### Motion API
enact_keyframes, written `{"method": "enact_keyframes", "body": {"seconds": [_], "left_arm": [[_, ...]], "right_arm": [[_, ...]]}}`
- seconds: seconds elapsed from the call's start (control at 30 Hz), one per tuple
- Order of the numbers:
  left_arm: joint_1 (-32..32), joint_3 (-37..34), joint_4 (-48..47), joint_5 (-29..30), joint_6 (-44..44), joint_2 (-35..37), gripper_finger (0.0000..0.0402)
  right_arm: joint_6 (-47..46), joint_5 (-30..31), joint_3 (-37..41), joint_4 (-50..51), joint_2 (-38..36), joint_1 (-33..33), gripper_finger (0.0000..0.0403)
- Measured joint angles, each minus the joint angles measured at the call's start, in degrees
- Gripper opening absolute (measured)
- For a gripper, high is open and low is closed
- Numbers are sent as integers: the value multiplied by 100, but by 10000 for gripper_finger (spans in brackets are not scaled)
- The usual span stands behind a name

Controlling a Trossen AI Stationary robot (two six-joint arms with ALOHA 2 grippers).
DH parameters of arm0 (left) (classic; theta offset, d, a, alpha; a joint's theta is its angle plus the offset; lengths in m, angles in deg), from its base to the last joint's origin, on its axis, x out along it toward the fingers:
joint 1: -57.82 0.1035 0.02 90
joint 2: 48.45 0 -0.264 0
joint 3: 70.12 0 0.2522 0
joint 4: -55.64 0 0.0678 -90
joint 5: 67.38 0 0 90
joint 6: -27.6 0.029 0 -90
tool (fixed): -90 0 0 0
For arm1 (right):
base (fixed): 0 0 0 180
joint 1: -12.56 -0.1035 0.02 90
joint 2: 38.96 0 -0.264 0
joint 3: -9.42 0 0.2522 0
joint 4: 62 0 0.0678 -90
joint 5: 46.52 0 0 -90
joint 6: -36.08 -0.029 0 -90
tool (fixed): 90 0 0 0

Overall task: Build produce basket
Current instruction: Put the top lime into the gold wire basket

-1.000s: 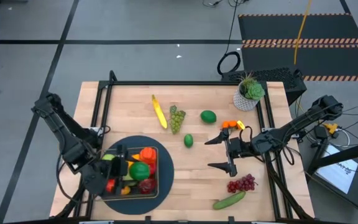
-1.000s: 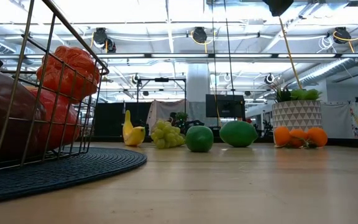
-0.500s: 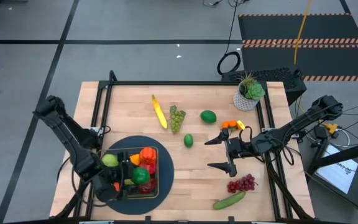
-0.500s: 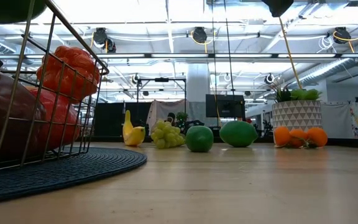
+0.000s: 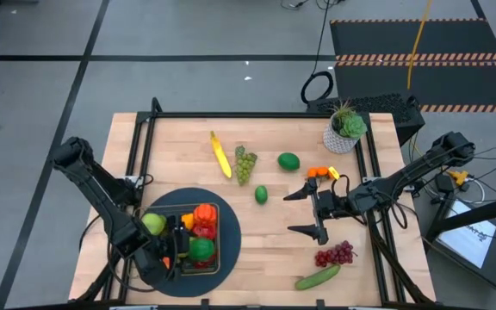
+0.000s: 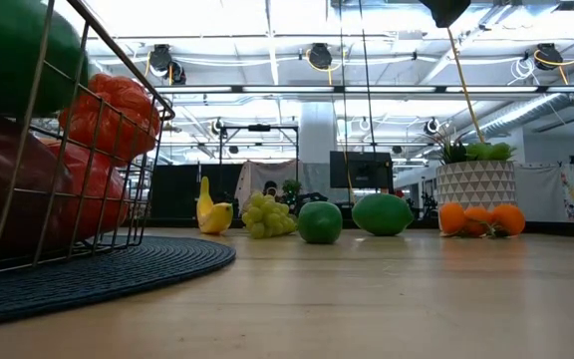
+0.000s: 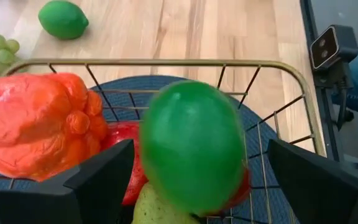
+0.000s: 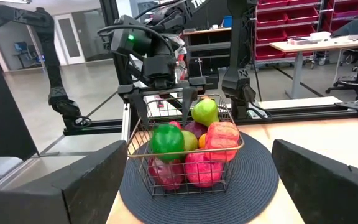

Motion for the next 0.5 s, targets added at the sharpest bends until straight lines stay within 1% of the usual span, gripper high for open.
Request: {"method": "enact_keyframes", "body": {"seconds": [0.1, 0.27, 0.37, 0.5], "left_arm": [[41, 66, -3, -6, 114, 34, 369], [166, 583, -60, -3, 610, 34, 369], [239, 1005, -64, 88, 1149, 39, 369], [353, 1522, -70, 384, 2025, 41, 369]], "right_arm": [[8, 23, 0, 4, 0, 1, 393], [-17, 655, 0, 210, 0, 3, 393], [-28, 1054, 0, 403, -2, 54, 393], [-8, 1322, 0, 694, -1, 197, 393]]}}
